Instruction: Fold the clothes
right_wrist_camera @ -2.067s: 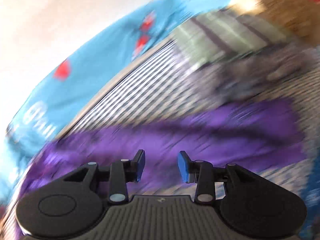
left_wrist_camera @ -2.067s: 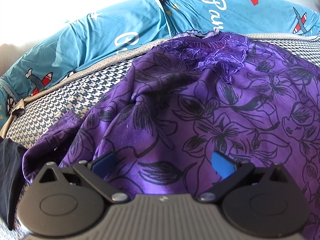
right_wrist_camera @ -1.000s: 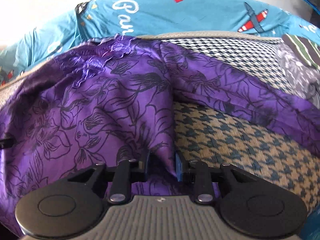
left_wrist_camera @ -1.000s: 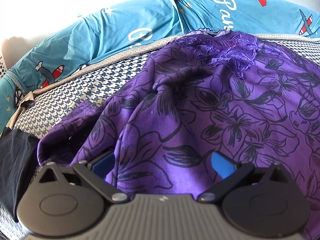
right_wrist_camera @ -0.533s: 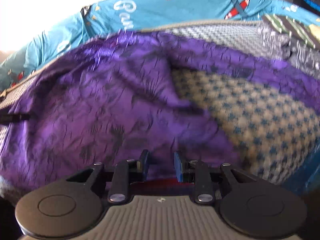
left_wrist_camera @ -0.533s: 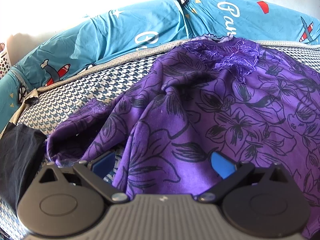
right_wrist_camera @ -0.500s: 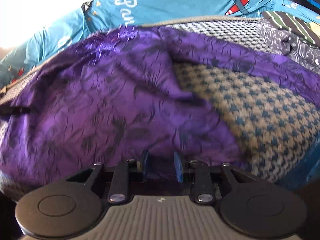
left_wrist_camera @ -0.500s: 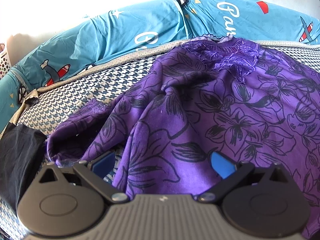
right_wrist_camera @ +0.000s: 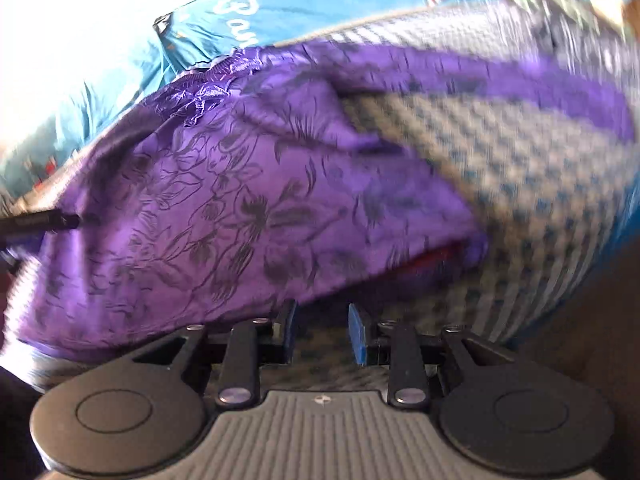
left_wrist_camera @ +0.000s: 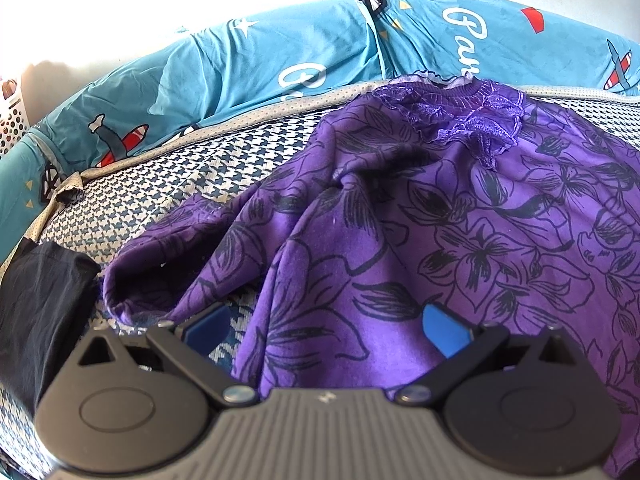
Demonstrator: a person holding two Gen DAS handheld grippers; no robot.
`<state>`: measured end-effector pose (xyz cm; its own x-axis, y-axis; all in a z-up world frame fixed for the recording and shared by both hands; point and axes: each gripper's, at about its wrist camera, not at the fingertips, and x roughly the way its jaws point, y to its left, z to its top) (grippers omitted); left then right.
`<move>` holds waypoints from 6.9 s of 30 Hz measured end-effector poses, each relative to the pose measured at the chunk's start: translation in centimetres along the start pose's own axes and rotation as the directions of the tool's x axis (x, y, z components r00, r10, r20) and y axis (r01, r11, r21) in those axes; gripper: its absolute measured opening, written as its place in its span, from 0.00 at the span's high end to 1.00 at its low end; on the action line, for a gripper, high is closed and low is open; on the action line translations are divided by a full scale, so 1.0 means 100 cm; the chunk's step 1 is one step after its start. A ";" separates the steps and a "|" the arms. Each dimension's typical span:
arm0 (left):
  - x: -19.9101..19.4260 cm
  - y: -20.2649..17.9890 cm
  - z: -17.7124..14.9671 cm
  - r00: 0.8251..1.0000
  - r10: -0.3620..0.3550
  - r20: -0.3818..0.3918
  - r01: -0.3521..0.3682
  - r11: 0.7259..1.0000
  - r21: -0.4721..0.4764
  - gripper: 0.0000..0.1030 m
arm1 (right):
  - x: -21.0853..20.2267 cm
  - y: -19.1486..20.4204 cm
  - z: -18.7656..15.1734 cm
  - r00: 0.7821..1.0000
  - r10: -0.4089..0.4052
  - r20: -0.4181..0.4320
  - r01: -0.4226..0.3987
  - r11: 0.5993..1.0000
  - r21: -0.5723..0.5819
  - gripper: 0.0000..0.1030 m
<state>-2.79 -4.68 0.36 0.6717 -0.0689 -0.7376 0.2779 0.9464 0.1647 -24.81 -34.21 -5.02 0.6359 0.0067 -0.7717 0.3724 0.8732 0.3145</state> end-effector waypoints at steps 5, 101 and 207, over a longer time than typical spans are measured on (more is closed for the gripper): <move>0.000 -0.002 0.001 1.000 -0.002 0.000 0.002 1.000 0.008 0.00 | -0.006 -0.003 -0.005 0.998 0.029 0.055 -0.031 0.999 0.026 0.61; 0.003 -0.014 0.000 1.000 0.016 -0.024 -0.015 0.999 0.052 0.00 | 0.031 0.133 -0.051 0.957 0.167 -0.237 -0.243 0.910 -0.336 0.65; 0.126 0.158 0.055 0.953 0.170 -0.252 -0.272 0.847 -0.456 0.00 | 0.239 0.320 0.163 0.961 0.241 0.139 -0.101 0.768 -0.632 0.60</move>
<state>13.85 7.67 -2.72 0.5142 0.1746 -0.8397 -0.2604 0.9646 0.0411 13.36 -14.06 -4.39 0.7945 0.1487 -0.5887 -0.2053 0.9782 -0.0301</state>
